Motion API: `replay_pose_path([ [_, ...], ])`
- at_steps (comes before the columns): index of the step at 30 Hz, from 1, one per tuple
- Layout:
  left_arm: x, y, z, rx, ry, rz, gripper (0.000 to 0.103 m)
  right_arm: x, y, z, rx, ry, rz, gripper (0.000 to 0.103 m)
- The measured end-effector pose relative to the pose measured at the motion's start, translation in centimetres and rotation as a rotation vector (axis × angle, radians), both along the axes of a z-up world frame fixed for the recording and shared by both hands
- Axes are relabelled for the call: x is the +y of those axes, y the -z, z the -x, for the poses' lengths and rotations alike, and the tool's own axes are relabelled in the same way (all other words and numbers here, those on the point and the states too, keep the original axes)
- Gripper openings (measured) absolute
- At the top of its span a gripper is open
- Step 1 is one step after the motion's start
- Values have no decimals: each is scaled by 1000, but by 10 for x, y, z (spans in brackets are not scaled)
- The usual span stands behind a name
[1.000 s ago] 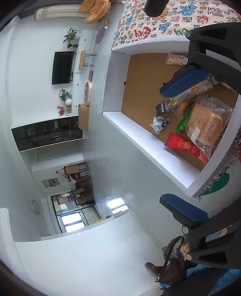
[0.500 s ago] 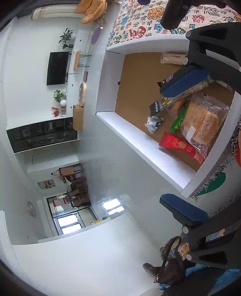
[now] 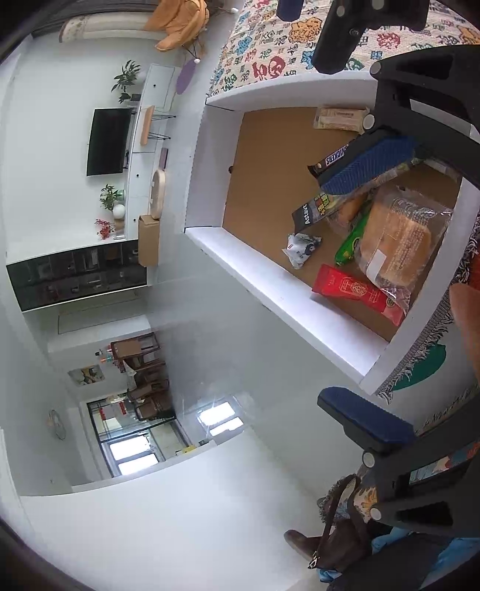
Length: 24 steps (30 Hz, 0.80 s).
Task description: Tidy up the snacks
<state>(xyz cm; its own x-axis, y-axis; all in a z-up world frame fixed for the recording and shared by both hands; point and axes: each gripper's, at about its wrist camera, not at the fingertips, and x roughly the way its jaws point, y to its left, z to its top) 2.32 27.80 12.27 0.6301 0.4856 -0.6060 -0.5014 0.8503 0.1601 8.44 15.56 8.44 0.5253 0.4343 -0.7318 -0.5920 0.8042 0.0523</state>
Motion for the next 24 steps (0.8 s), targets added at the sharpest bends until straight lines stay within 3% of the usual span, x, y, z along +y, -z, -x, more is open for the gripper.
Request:
replay_pose_path([
  [24, 19, -3, -3, 34, 29, 94, 103, 22, -7, 5, 4, -17, 24, 93],
])
